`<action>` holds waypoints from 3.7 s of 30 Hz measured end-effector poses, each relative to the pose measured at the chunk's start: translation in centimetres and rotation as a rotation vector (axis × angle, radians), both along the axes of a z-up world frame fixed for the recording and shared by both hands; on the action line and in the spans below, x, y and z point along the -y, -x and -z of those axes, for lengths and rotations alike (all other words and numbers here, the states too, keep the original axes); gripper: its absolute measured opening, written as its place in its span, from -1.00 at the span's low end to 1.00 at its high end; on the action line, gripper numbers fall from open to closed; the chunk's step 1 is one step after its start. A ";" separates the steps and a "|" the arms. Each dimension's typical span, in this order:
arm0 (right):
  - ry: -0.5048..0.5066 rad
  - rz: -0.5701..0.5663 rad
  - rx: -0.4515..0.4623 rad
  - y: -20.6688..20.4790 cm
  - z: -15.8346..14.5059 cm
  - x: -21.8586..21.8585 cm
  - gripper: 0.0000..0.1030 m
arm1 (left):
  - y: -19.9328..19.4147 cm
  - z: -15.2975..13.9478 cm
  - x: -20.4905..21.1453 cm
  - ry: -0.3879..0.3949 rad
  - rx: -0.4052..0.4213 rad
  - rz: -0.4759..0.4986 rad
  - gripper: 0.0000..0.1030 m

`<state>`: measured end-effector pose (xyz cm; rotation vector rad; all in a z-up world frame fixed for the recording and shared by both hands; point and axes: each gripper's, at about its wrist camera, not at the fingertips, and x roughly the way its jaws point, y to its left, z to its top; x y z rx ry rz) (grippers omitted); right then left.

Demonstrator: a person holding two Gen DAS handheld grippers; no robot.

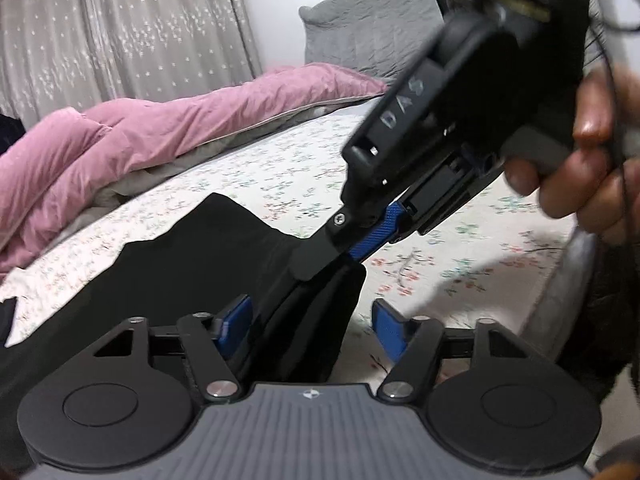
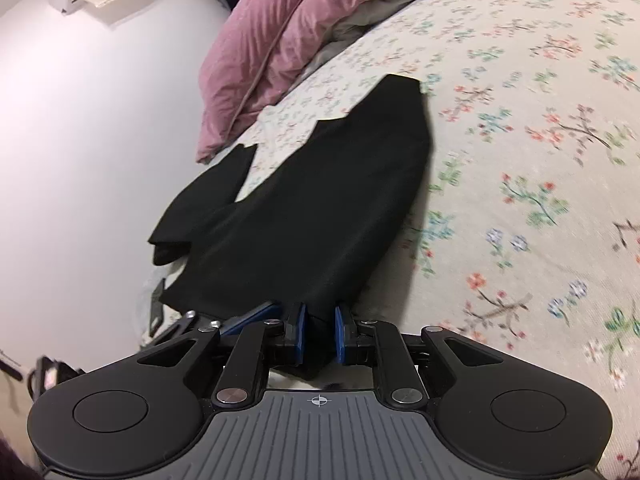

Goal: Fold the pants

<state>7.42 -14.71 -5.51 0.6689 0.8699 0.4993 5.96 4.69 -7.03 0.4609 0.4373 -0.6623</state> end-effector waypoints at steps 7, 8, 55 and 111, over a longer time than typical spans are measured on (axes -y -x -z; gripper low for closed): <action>0.052 -0.033 0.013 -1.2 -1.2 -0.7 -0.63 | -2.5 0.7 0.7 -0.013 -0.061 -0.119 -0.30; 0.067 -0.029 0.020 -1.4 -1.3 -0.6 -0.62 | -2.7 0.6 0.5 0.003 -0.088 -0.130 -0.30; 0.064 0.394 0.013 -10.5 0.3 17.9 -0.92 | 2.0 -3.7 9.9 0.395 -0.416 -0.028 -0.44; 0.306 0.160 -0.021 -21.3 -6.2 -13.3 -0.58 | 1.8 -2.7 -16.9 0.721 -0.515 -0.701 -0.02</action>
